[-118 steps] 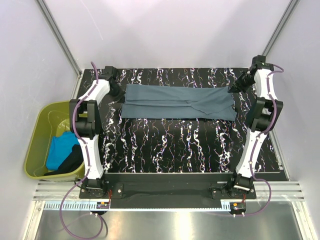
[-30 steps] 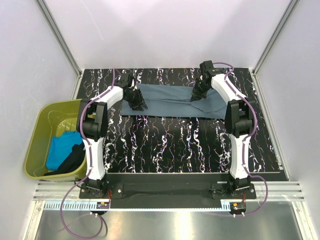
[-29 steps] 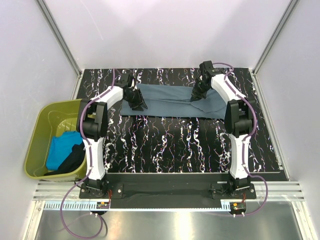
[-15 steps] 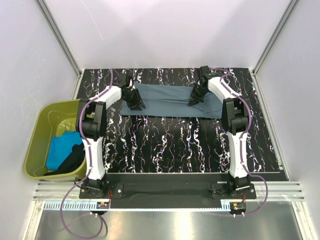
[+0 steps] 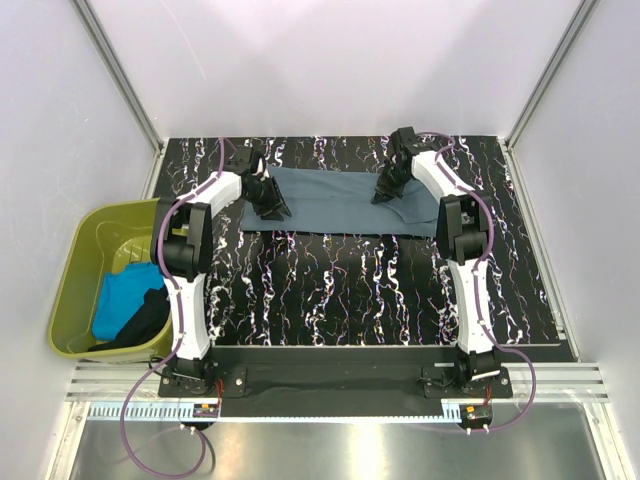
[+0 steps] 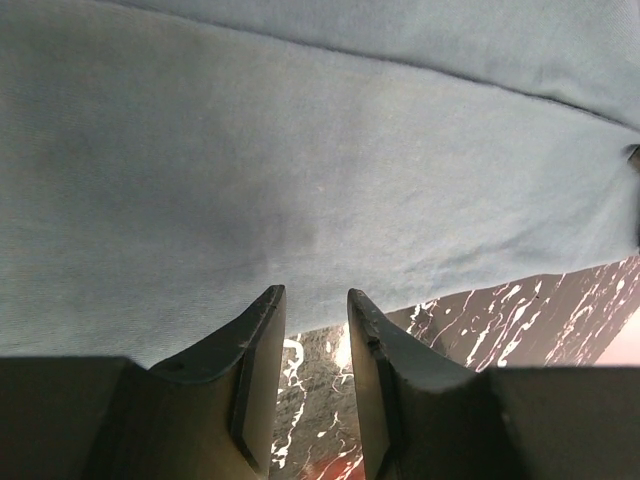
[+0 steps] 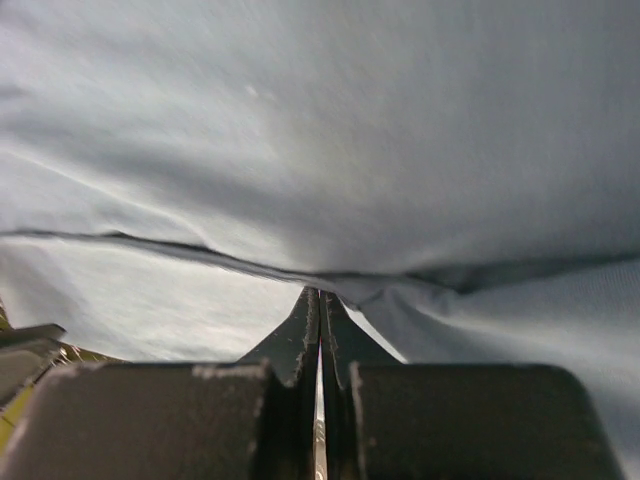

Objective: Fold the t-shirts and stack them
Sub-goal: Fold the tshirt

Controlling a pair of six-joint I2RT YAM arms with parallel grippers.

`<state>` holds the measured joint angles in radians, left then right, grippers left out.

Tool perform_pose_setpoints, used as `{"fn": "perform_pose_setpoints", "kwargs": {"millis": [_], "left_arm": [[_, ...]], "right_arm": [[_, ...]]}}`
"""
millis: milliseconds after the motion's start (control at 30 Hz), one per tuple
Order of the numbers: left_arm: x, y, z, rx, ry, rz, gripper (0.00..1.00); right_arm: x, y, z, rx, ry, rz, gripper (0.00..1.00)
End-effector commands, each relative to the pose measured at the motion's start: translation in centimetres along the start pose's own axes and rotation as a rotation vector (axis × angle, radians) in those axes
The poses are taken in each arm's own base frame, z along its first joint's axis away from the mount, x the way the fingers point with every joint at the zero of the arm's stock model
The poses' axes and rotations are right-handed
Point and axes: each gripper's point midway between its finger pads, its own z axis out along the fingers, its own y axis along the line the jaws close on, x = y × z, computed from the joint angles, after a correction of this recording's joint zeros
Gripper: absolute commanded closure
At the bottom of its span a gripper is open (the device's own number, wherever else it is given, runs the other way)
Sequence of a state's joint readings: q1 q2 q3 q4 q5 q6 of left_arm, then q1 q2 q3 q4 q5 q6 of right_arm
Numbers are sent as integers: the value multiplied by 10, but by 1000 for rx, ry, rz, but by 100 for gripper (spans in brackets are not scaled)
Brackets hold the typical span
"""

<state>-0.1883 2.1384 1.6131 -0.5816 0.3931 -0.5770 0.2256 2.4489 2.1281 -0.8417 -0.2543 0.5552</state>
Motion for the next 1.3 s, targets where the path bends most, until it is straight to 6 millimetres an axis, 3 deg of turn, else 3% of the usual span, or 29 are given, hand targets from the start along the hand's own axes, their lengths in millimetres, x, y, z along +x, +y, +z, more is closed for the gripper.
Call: {"fn": "perform_pose_setpoints", "kwargs": {"millis": [0,233,433,500,567,600,667,800,867,933,1067,1267], "left_arm": [[-12,-28,-25,78,-46,26,65],[-18,-32,-27,87,-56,24,65],[-27,-41,-25,114,-57,22,65],[-29,-43,-26,118,-62,22,65],[-29,-44,-26,120,-61,22,66],[-28,-45,-26,122,-59,23,66],[-26,-43,-26,118,-57,21,66],[-23,-41,-25,120,-44,18,66],[-23,-41,-25,121,-46,21,67],[-22,-42,-25,122,-43,22,67],[-23,-43,-25,129,-40,27,68],[-21,-41,-24,125,-35,33,69]], "right_arm": [[-11,12,3,-22,-30,-4,99],[-6,16,0,-44,-6,-14,98],[4,34,-41,-103,26,-27,92],[2,41,-66,-121,-5,-41,85],[3,36,-84,-116,-25,-45,79],[1,32,-88,-115,-32,-47,71],[-4,13,-95,-101,-40,-35,66],[-11,-20,-95,-99,-32,-1,65],[-12,-32,-91,-103,-26,21,71],[-9,-37,-84,-102,-16,30,83],[-7,-41,-65,-126,1,45,87],[18,-48,-41,-161,70,105,93]]}}
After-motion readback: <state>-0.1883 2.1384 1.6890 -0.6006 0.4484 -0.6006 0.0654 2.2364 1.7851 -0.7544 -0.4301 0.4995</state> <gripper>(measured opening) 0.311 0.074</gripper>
